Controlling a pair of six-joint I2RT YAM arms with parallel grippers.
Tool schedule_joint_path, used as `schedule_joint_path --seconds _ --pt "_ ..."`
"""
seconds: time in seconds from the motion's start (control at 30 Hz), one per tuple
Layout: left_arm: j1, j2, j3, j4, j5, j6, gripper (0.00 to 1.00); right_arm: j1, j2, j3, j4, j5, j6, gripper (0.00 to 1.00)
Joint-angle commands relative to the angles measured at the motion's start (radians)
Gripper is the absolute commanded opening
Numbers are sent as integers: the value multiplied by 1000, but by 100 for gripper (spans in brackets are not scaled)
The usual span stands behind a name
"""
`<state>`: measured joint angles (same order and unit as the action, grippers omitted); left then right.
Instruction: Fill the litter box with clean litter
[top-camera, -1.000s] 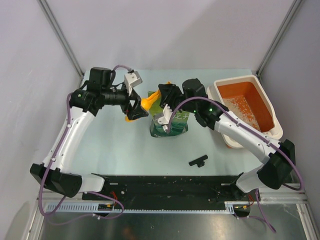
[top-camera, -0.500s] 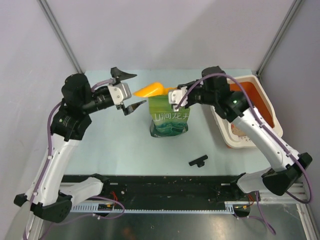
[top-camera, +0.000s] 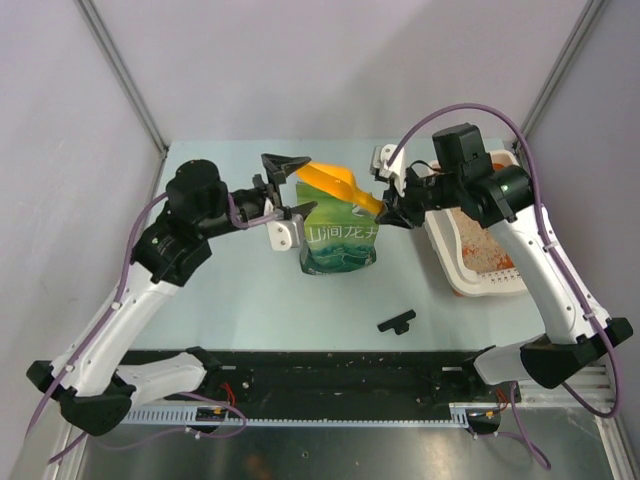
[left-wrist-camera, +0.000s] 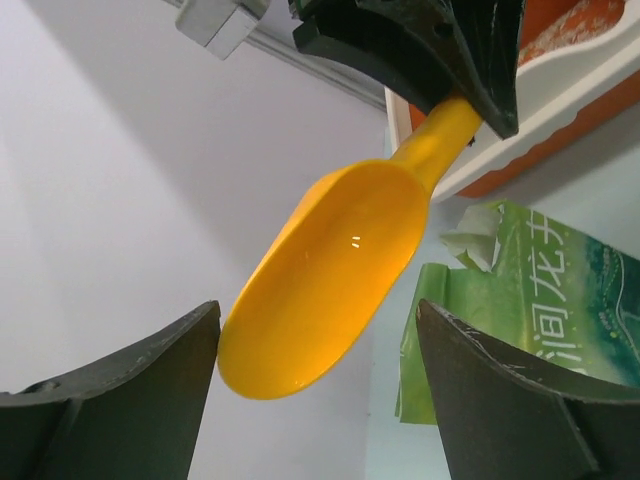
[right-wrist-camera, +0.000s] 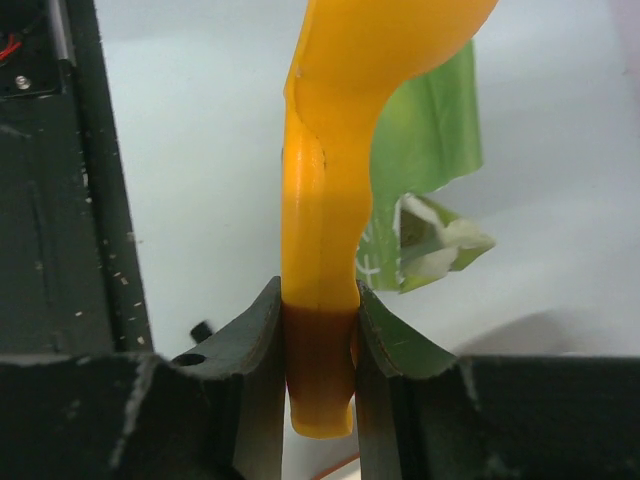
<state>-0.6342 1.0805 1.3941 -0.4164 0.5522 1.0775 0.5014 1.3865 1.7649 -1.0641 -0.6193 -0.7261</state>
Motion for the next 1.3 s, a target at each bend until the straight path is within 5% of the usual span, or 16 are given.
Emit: schedule_joint_path --seconds 0.0,0.3,0.87,0.93,1.03,1.1,1.17,1.27 --pt "-10 -14 -27 76 17 117 77 -17 -17 -21 -37 -48 109 0" --pt "-27 47 16 79 118 177 67 -4 6 -15 -30 -8 88 0" --pt "-70 119 -18 56 -35 404 42 109 16 2 -53 84 5 0" --pt "-70 119 -23 44 -47 417 31 108 14 1 -51 82 8 0" --pt "-70 119 -43 27 -57 426 2 103 17 -1 -36 82 24 0" --pt "-70 113 -56 27 -55 400 0 94 20 5 1 93 75 0" --pt "-70 127 -43 27 -80 330 0 63 23 21 45 127 144 8" --pt "-50 166 25 27 -107 101 0 -44 43 96 150 129 302 63"
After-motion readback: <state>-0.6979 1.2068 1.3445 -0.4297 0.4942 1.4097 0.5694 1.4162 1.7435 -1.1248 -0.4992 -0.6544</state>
